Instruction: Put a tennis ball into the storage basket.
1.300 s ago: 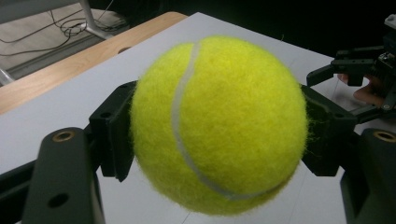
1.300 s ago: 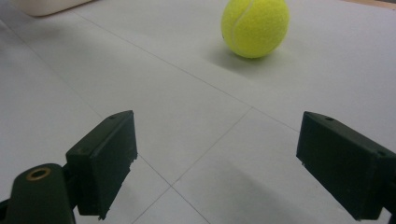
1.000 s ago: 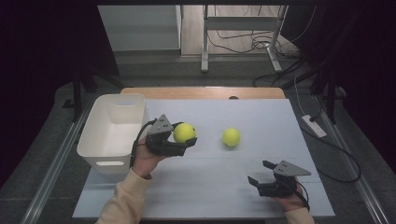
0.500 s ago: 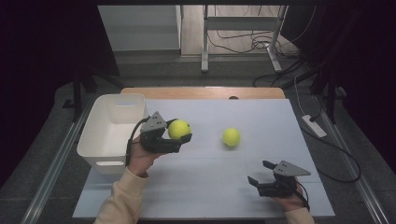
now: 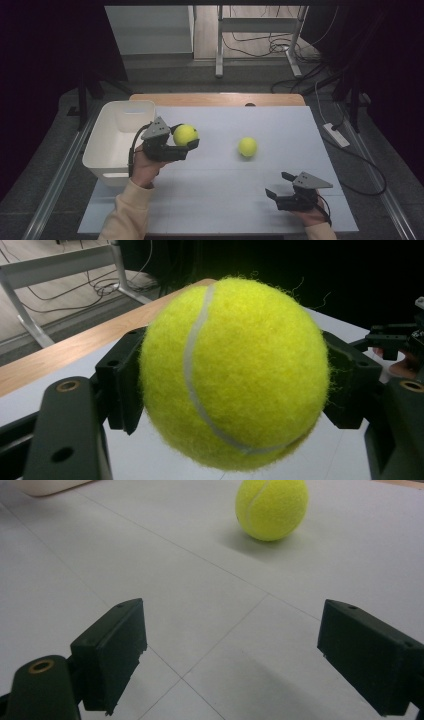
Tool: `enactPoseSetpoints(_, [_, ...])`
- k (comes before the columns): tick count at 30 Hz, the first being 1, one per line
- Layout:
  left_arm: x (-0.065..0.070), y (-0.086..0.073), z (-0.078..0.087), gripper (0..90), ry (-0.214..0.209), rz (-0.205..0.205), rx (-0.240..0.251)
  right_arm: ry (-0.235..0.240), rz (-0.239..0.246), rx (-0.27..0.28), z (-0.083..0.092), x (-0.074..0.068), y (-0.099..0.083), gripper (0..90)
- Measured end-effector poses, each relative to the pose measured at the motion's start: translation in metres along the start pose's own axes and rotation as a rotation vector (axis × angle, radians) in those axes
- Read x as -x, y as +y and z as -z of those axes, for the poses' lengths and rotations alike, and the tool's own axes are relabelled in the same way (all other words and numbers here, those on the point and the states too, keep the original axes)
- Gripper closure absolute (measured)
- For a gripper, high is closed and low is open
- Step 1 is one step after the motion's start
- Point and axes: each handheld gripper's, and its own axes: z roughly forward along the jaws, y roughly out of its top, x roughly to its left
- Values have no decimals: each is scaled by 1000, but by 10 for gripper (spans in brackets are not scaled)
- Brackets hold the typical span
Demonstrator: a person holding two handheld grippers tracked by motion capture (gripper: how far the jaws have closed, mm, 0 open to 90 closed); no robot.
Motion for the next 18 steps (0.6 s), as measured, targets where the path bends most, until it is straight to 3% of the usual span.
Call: enactPoseSetpoints(18, [-10, 4, 22, 265, 43, 23, 44, 0, 2, -2, 0, 0, 0, 122])
